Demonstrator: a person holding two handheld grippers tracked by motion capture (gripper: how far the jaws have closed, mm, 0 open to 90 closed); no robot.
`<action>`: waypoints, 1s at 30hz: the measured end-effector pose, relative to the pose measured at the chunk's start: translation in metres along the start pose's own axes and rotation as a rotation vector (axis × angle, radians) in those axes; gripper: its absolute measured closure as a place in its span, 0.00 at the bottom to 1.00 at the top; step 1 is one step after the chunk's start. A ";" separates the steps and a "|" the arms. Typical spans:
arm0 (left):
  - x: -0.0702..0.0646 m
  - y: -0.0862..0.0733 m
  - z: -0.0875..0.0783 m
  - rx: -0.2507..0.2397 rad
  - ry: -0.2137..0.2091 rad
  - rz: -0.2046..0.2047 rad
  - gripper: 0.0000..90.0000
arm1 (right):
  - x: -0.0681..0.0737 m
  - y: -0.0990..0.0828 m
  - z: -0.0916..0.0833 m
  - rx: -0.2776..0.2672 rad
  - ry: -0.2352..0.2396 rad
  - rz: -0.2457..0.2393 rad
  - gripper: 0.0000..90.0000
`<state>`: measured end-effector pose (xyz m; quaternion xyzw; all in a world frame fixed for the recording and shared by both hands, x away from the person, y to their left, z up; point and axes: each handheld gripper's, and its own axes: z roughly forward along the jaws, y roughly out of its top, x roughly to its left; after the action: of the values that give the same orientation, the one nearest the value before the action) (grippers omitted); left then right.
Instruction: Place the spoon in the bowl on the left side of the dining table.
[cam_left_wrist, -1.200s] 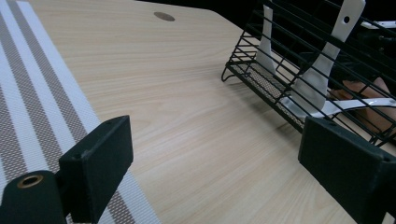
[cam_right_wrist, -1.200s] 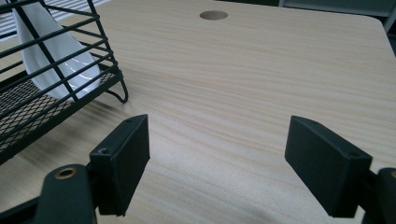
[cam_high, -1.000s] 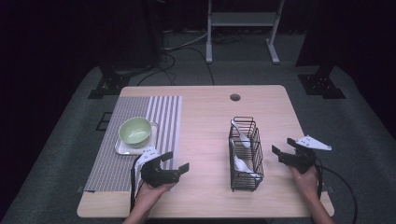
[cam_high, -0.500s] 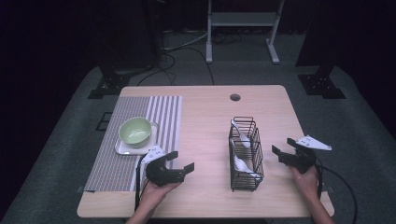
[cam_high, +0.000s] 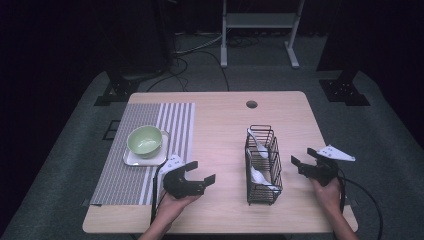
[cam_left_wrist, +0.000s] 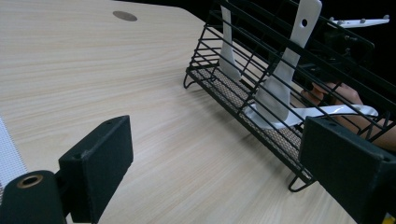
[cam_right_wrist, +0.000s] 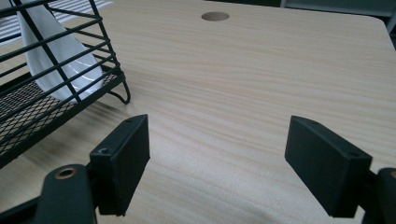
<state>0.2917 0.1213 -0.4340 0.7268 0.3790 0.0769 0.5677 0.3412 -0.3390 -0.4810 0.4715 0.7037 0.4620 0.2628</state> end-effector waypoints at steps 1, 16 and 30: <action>0.000 0.000 0.000 0.000 0.000 0.000 0.10 | 0.000 0.000 0.000 0.000 0.000 0.000 0.23; -0.015 0.012 0.010 -0.013 -0.039 0.019 0.10 | 0.000 0.000 0.000 0.001 0.004 0.001 0.23; -0.025 0.019 0.018 -0.022 -0.072 0.025 0.10 | 0.000 0.000 0.000 0.003 0.005 -0.003 0.23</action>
<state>0.2926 0.0904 -0.4149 0.7274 0.3482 0.0622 0.5880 0.3414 -0.3389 -0.4810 0.4697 0.7057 0.4617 0.2611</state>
